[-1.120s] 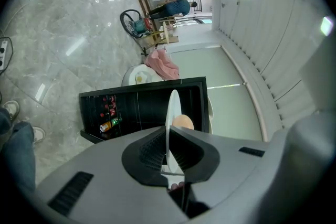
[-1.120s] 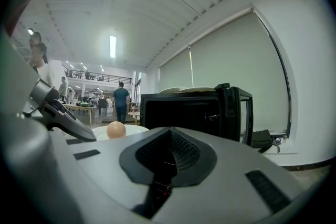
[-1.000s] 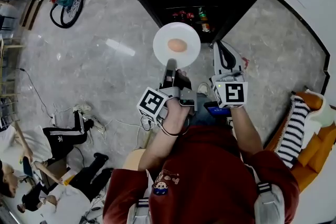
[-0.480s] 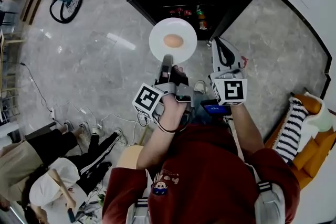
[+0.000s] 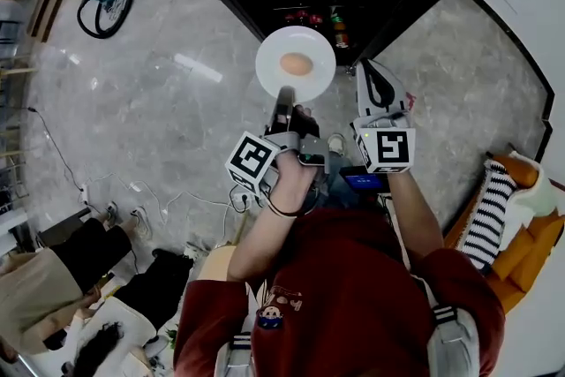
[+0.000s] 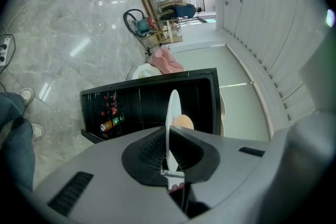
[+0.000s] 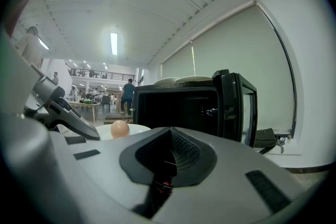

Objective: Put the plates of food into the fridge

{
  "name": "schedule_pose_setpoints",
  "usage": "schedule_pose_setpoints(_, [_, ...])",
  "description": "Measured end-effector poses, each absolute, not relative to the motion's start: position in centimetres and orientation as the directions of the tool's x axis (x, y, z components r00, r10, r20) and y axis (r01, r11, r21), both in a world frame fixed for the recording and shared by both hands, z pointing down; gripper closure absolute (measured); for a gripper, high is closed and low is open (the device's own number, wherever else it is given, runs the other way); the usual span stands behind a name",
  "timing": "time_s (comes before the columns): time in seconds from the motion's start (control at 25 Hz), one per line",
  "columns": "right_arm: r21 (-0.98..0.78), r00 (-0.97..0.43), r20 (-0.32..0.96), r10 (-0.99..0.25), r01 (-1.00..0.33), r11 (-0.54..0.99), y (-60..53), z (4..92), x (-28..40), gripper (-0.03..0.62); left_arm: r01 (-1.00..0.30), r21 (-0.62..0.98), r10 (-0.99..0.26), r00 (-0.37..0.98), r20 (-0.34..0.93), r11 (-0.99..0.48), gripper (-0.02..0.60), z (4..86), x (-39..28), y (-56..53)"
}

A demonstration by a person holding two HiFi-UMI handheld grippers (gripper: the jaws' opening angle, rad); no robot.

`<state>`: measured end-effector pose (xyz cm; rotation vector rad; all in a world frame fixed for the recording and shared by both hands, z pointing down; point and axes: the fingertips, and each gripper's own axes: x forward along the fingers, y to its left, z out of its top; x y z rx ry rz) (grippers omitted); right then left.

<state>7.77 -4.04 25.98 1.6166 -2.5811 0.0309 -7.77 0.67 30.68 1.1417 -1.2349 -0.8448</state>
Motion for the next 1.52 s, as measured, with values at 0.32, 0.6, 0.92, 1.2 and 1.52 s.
schedule_pose_setpoints(0.32, [0.057, -0.408, 0.082, -0.909, -0.909, 0.413, -2.8, 25.3, 8.5, 0.585, -0.091, 0.969, -0.95, 0.197, 0.243, 0.229, 0.566, 30.4, -7.0, 1.3])
schedule_pose_setpoints(0.6, [0.071, -0.399, 0.087, -0.913, -0.912, 0.405, -3.4, 24.8, 5.0, 0.585, -0.085, 0.969, -0.945, 0.218, 0.244, 0.231, 0.568, 30.3, -9.9, 0.9])
schedule_pose_setpoints(0.92, [0.078, -0.406, 0.075, -0.911, -0.908, 0.411, -3.8, 24.9, 3.1, 0.585, -0.082, 0.965, -0.935, 0.239, 0.262, 0.249, 0.568, 31.3, -11.0, 1.0])
schedule_pose_setpoints(1.2, [0.084, -0.402, 0.077, -0.912, -0.909, 0.408, -3.9, 26.4, 2.3, 0.585, -0.094, 0.964, -0.93, 0.254, 0.267, 0.251, 0.568, 32.7, -11.1, 1.1])
schedule_pose_setpoints(1.52, [0.087, -0.382, 0.065, -0.922, -0.918, 0.387, -4.2, 28.5, 2.5, 0.585, -0.086, 0.958, -0.923, 0.258, 0.285, 0.272, 0.568, 35.7, -10.8, 1.4])
